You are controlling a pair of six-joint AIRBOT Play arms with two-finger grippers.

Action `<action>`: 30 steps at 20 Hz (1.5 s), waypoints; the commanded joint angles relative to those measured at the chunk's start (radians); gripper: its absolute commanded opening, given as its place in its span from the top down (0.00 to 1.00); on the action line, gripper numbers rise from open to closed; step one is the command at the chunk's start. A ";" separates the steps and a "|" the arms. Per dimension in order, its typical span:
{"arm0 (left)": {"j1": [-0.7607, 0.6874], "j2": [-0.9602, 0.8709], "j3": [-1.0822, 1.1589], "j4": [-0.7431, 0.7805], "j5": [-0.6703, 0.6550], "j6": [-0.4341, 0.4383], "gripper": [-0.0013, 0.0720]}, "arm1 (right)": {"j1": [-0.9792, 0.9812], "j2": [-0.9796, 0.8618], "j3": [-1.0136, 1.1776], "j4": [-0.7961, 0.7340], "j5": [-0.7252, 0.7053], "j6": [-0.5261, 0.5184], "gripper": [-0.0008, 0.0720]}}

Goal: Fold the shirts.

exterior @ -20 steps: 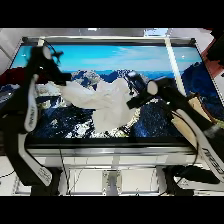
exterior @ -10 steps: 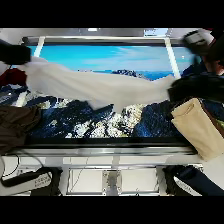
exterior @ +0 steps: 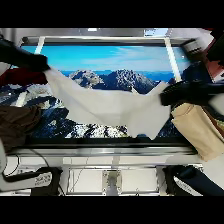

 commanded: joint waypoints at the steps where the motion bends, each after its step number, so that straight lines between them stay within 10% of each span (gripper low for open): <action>1: -0.008 -0.215 -0.092 -0.019 0.107 0.013 0.97 | -0.005 -0.163 -0.187 -0.040 -0.132 0.007 0.95; 11: -0.008 -0.495 -0.051 -0.008 0.483 -0.140 0.95 | -0.307 -0.437 -0.250 0.111 -0.470 0.082 0.94; 12: -0.006 -0.495 -0.010 -0.004 0.477 -0.140 0.83 | -0.317 -0.437 -0.250 0.119 -0.504 0.082 0.91; 14: 0.004 -0.495 0.126 0.006 0.410 -0.140 0.39 | -0.335 -0.437 -0.245 0.131 -0.531 0.082 0.52; 18: 0.055 -0.375 0.288 0.120 0.203 -0.122 0.38 | -0.408 -0.420 -0.201 0.092 -0.346 0.082 0.40; 23: 0.190 -0.071 0.046 0.229 0.085 -0.122 0.38 | -0.546 -0.369 -0.225 0.152 -0.104 0.001 0.40; 30: 0.317 0.251 -0.712 -0.027 0.188 -0.117 0.38 | -0.565 -0.319 -0.534 0.600 -0.266 -0.272 0.40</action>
